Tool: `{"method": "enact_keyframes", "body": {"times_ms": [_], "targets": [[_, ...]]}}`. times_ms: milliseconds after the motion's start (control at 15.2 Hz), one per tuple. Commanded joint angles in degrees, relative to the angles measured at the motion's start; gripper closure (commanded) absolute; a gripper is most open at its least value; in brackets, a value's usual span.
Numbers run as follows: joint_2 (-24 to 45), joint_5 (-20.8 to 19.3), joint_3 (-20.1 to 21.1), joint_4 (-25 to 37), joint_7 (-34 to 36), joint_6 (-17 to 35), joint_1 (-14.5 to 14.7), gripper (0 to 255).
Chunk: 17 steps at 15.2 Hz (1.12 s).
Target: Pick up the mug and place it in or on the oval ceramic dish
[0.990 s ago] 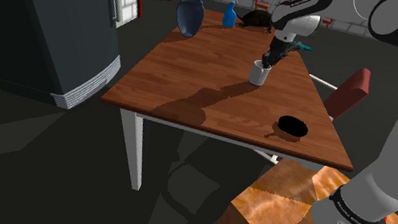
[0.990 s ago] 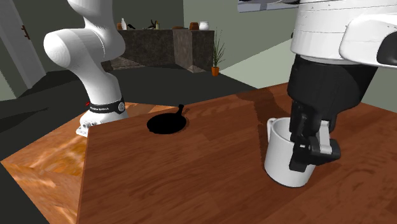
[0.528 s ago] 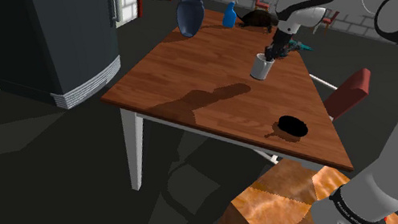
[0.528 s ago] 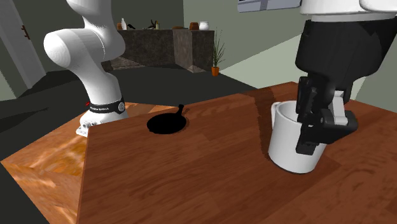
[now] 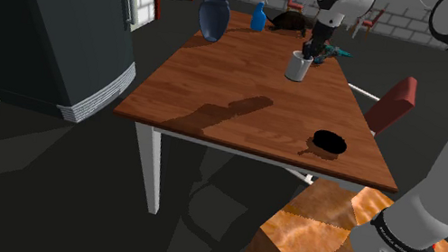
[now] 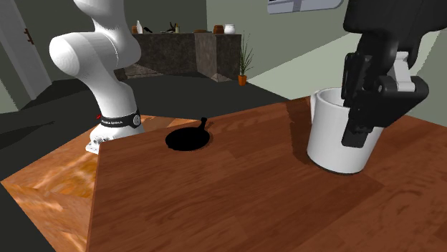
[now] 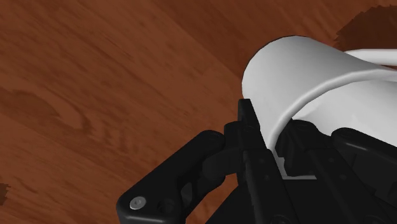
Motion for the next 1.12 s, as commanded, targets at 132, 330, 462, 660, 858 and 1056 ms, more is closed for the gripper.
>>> {"method": "enact_keyframes", "body": {"times_ms": [132, 330, 462, 660, 858, 1056], "targets": [[-0.4, -0.3, -0.1, 2.5, 0.5, -2.8, -0.1, 255], [-5.8, -2.2, -0.5, -3.7, 1.3, -1.6, 1.2, 255], [-10.9, -4.1, -0.7, -9.9, 2.3, 0.0, 2.2, 255], [-18.4, -7.1, -0.5, -18.4, 4.1, 1.7, 3.2, 255], [-25.9, -10.1, 0.1, -26.0, 6.2, 2.5, 3.4, 255], [-33.3, -12.8, 1.1, -33.0, 8.2, 2.5, 3.0, 255]]}}
